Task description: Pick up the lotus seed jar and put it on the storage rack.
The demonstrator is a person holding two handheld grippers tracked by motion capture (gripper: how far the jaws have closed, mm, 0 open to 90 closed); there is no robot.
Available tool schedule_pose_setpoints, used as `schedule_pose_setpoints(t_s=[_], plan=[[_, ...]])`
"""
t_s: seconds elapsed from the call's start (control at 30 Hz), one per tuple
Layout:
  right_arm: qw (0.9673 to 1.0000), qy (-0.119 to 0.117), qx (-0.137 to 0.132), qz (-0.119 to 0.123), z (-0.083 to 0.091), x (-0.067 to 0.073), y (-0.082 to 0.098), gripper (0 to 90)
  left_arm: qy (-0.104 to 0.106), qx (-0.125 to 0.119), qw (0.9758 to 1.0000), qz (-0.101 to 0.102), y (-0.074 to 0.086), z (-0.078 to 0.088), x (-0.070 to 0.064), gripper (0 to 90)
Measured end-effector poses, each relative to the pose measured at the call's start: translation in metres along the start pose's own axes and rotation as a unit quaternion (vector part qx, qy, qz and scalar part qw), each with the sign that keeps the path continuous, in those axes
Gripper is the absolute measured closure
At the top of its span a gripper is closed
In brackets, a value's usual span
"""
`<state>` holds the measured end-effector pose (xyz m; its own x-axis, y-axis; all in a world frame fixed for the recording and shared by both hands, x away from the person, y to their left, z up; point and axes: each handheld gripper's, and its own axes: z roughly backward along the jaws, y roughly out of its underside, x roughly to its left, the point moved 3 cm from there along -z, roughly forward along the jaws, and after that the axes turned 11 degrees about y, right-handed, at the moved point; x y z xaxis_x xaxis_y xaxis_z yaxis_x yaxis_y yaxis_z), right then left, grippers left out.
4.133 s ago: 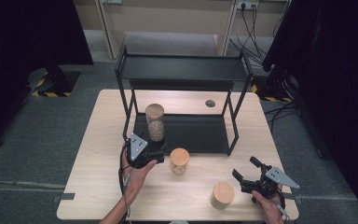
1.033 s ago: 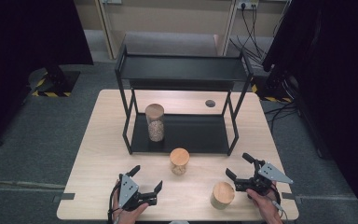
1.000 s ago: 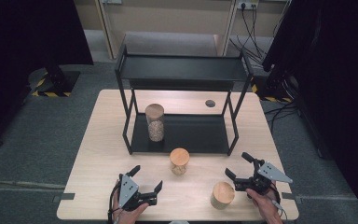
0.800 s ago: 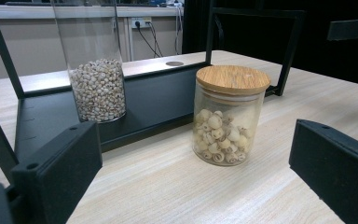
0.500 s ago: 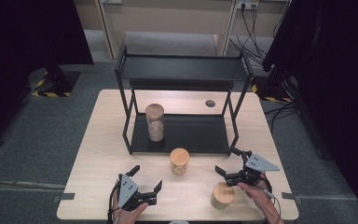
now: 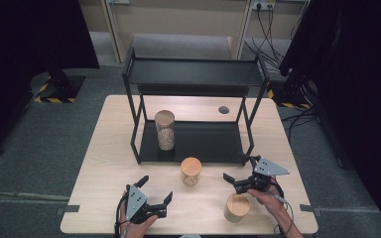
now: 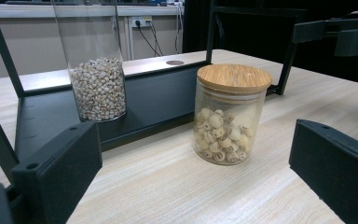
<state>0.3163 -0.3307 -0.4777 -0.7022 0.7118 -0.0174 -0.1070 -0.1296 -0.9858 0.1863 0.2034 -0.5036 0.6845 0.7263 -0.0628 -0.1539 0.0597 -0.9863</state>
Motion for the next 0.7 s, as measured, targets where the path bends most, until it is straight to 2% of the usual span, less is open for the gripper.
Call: schedule_pose_setpoints(t_s=[0.23,0.7], plan=[[0.9999,0.010,0.001,-0.001,-0.005,0.006,-0.007,1.3,0.002,0.002,1.0000,0.000,0.000,-0.001,0.000,1.9],[0.9994,-0.006,0.024,0.026,-0.027,0.017,-0.032,1.3,0.004,0.003,1.0000,-0.001,0.000,-0.001,0.000,1.8]])
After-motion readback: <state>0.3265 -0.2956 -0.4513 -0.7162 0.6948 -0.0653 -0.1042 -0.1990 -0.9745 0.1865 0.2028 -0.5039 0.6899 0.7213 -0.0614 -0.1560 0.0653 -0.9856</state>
